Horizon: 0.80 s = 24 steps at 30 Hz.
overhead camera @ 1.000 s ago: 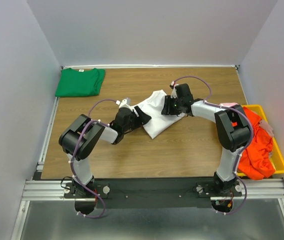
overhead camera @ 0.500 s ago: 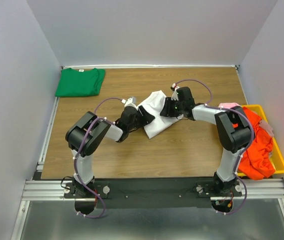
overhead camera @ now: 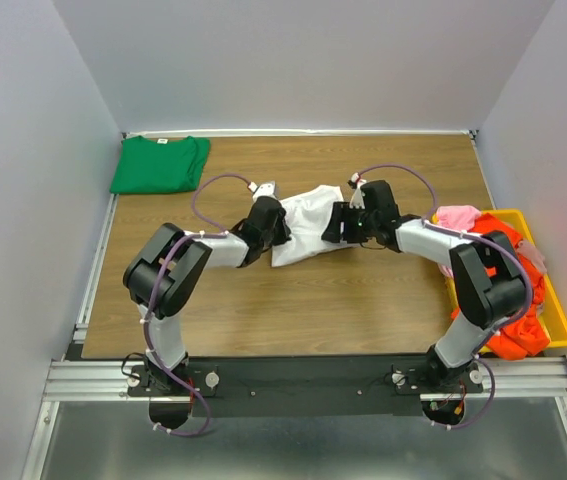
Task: Fold and stack the t-shirts
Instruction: Neatly place the folded tshirt to the corner
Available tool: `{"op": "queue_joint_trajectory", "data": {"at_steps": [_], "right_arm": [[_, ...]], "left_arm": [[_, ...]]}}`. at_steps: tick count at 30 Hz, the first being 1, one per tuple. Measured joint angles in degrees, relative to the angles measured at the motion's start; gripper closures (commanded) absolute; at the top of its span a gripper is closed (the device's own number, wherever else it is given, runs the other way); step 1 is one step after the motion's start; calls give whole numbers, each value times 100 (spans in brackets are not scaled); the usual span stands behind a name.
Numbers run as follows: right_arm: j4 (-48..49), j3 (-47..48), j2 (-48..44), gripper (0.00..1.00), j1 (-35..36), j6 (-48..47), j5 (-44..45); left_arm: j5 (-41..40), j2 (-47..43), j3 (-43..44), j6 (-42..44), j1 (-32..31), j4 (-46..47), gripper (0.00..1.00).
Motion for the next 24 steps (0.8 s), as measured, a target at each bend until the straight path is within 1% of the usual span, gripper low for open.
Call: {"op": "queue_joint_trajectory", "data": {"at_steps": [4,7,10,16,24], "right_arm": [[-201,0,-439,30,0,2,111],[-380,0,-841,29,0,2,225],[-503,0,-1180,28,0,2,345],[-763,0,-1624,27,0,-9,518],[-866,-11,-1777,27,0,-90,584]], "left_arm": [[-566,-66,636,1093,155,-1115,100],[-1003,-96,1034,1906,247,-1768,100],[-1335,-129,1342,2608,295,-2223,100],[-1644,-131,1974,3969,511,-2830,100],[-1626,-74,2752,5628,1364,-3064,100]]}}
